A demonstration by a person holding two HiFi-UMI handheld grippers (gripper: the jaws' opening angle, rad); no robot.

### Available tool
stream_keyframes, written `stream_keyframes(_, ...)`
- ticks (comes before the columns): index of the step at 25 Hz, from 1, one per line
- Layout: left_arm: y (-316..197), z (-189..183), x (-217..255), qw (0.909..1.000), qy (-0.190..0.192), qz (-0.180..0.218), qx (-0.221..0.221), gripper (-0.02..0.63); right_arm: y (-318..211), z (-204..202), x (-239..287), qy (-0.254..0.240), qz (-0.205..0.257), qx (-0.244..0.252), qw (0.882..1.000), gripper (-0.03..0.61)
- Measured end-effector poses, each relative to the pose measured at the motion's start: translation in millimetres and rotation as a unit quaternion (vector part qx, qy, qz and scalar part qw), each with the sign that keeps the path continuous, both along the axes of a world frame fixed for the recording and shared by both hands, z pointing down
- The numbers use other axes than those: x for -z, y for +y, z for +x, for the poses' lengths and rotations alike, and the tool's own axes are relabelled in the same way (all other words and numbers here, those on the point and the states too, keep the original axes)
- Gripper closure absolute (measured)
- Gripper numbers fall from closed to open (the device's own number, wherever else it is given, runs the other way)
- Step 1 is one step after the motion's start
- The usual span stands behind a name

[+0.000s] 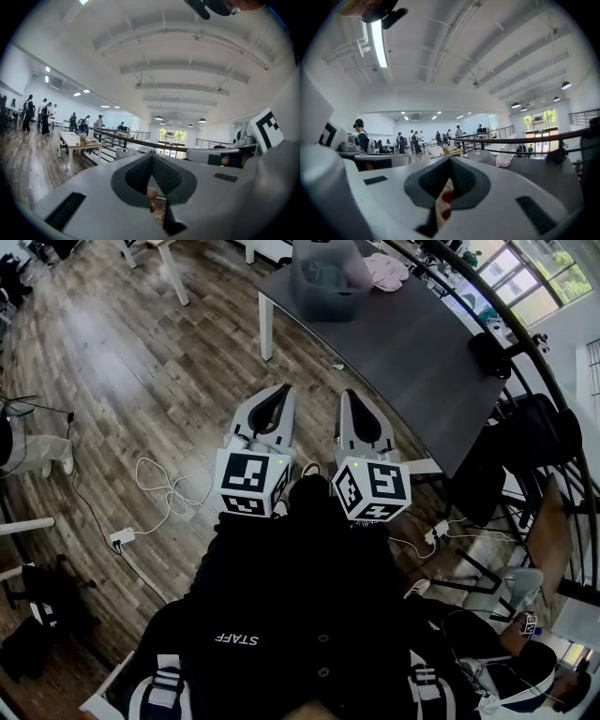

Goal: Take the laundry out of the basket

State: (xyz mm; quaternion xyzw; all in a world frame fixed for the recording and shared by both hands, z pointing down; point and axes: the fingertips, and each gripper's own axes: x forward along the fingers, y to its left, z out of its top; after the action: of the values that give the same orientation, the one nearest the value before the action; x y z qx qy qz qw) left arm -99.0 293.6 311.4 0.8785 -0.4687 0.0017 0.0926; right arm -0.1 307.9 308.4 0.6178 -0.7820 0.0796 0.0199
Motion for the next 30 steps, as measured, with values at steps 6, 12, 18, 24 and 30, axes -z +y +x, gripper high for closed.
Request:
stream_keyframes(6, -44, -10, -23, 0.9992, 0.001, -0.014, 0.037, 0.612, -37, 62, -25, -0.019, -0.019, -0.051, 0.998, 0.565)
stream_keyframes(12, -109, 10, -26, 0.9991, -0.003, -0.011, 0.042, 0.612, -109, 90, -21, -0.022, -0.006, -0.052, 0.998, 0.565)
stream_keyframes(18, -190, 42, -27, 0.9987, -0.01, -0.017, 0.048, 0.612, -191, 121, -24, -0.031, -0.012, -0.044, 0.998, 0.565)
stream_keyframes(24, -273, 81, -36, 0.9981, -0.02, -0.037, 0.046, 0.612, -274, 149, -28, -0.036, -0.021, -0.028, 0.999, 0.565)
stream_keyframes(30, -349, 116, -53, 0.997, -0.033, -0.057, 0.04, 0.612, -352, 173, -39, -0.044, -0.03, -0.016, 0.998, 0.565)
